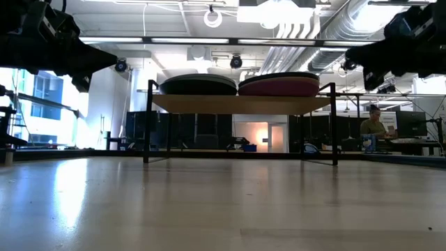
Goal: Place and stack plates onto a shelf
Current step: Return to Home Position
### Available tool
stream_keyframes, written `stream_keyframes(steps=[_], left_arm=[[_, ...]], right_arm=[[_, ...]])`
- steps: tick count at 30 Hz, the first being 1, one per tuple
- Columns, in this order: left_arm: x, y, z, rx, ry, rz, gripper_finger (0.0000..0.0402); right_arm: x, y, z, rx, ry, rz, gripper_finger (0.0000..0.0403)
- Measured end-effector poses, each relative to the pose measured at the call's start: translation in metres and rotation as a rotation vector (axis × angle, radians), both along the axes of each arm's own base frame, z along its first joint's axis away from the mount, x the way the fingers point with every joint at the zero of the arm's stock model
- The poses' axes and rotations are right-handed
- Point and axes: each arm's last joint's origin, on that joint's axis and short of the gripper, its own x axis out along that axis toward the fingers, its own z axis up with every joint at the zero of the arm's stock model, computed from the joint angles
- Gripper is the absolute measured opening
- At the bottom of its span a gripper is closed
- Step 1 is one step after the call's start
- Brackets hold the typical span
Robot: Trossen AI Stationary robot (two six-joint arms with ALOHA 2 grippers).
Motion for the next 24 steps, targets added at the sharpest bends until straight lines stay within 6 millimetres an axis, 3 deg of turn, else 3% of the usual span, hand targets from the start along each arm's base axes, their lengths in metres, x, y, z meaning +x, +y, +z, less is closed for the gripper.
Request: stream_keyframes(steps=[10, 17, 24], left_arm=[[0.000, 0.000, 0.000, 0.000, 0.001, 0.000, 0.0001], [0.000, 0.000, 0.000, 0.000, 0.001, 0.000, 0.0001], [0.000, 0.000, 0.000, 0.000, 0.001, 0.000, 0.0001]], right_arm=[[0.002, 0.015, 0.002, 0.097, -0.024, 0.156, 0.0000], [0.003, 0.024, -0.009, 0.037, 0.095, 0.156, 0.0000], [0.003, 0.021, -0.009, -0.039, 0.085, 0.148, 0.0000]])
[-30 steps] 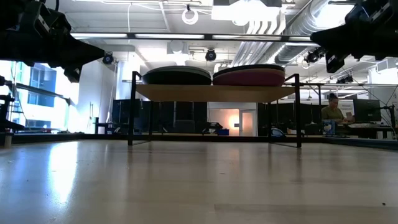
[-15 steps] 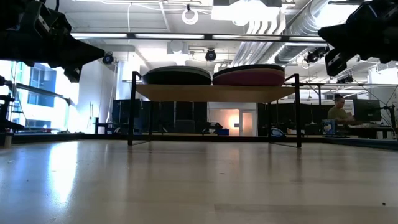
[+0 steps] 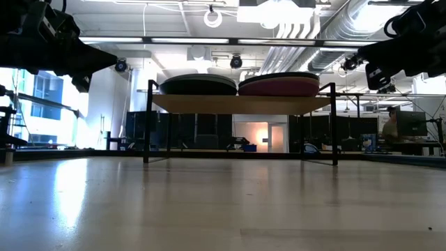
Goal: Place and stack plates onto a shelf
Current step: Return to Home Position
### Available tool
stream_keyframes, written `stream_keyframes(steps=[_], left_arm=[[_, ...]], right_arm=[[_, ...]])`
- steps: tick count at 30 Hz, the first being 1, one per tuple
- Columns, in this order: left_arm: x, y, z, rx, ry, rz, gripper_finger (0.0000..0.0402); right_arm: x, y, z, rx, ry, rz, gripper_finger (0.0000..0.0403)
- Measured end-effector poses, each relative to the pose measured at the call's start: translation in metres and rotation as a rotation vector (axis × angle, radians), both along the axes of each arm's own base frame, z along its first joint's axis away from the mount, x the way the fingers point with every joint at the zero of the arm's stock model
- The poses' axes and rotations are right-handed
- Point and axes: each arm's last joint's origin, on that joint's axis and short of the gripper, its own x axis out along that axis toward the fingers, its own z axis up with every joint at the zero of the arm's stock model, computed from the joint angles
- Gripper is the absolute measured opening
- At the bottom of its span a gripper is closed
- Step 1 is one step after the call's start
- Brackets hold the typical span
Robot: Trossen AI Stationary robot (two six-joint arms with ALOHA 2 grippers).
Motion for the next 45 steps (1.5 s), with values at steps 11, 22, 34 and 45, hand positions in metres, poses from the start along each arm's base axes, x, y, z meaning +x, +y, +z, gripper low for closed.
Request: stream_keyframes(steps=[11, 22, 34, 45], left_arm=[[0.0000, 0.0000, 0.0000, 0.000, 0.000, 0.000, 0.0001], [0.0000, 0.0000, 0.0000, 0.000, 0.000, 0.000, 0.0001], [-0.0011, -0.0001, 0.0016, 0.000, -0.017, 0.000, 0.0001], [-0.0011, -0.0003, 0.0016, 0.001, -0.017, -0.007, 0.0001]], right_arm=[[0.0005, -0.0014, -0.0007, 0.015, 0.009, -0.024, 0.0000], [0.0005, -0.0014, -0.0007, 0.054, 0.013, -0.022, 0.0000], [0.0000, 0.0009, -0.0003, 0.052, 0.008, 0.002, 0.0000], [0.0000, 0.0014, -0.0004, 0.052, 0.008, 0.007, 0.0000]])
